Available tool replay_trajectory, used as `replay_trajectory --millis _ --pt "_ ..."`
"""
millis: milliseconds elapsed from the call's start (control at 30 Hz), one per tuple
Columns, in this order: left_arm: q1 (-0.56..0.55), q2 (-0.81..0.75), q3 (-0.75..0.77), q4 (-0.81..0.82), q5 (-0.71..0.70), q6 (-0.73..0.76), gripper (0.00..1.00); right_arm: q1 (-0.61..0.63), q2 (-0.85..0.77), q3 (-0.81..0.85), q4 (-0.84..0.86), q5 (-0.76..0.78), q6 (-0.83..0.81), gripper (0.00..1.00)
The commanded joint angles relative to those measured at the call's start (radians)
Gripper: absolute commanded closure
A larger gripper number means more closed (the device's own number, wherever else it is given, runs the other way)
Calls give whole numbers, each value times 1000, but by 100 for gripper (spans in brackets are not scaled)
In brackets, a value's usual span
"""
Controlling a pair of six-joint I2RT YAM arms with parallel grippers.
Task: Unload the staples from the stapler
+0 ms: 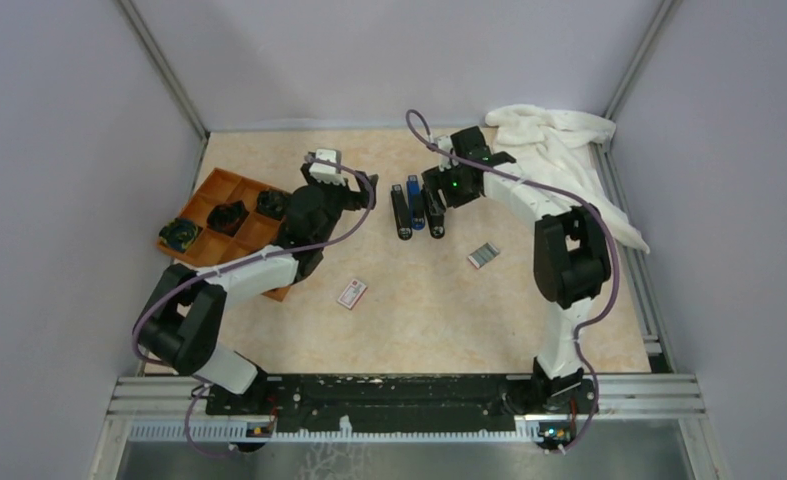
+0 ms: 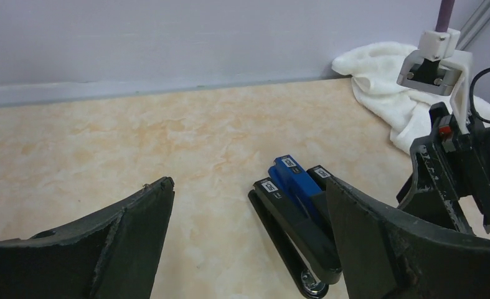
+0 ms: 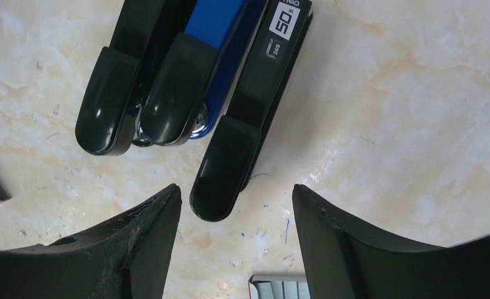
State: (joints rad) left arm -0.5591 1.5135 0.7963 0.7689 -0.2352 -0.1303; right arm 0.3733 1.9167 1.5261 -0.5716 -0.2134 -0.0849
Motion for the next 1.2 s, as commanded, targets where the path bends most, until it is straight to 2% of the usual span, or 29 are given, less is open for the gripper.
replay_trajectory --millis 0,100,267,300,433,467,567,633,1000,1167 --pt "5 7 13 80 9 43 3 24 55 92 6 4 25 34" --pt "6 13 5 85 5 52 3 31 86 109 2 13 26 38" --pt "6 13 -11 108 -10 61 3 39 105 115 -12 50 8 39" --pt "5 14 -17 118 -10 61 3 40 107 112 -13 65 3 44" --pt "5 13 -25 134 -9 62 3 41 107 101 -11 97 -13 47" --pt "5 11 -27 136 -7 63 3 41 106 99 -9 105 -15 51" --pt "6 9 -32 139 -3 63 3 41 106 97 -7 128 -22 53" --pt "5 7 -33 138 0 63 3 42 100 92 -1 153 -32 60" --pt "5 2 -38 142 14 61 3 41 128 110 -19 175 -53 54" --pt "5 0 -41 143 17 61 3 41 124 106 -16 184 -59 56"
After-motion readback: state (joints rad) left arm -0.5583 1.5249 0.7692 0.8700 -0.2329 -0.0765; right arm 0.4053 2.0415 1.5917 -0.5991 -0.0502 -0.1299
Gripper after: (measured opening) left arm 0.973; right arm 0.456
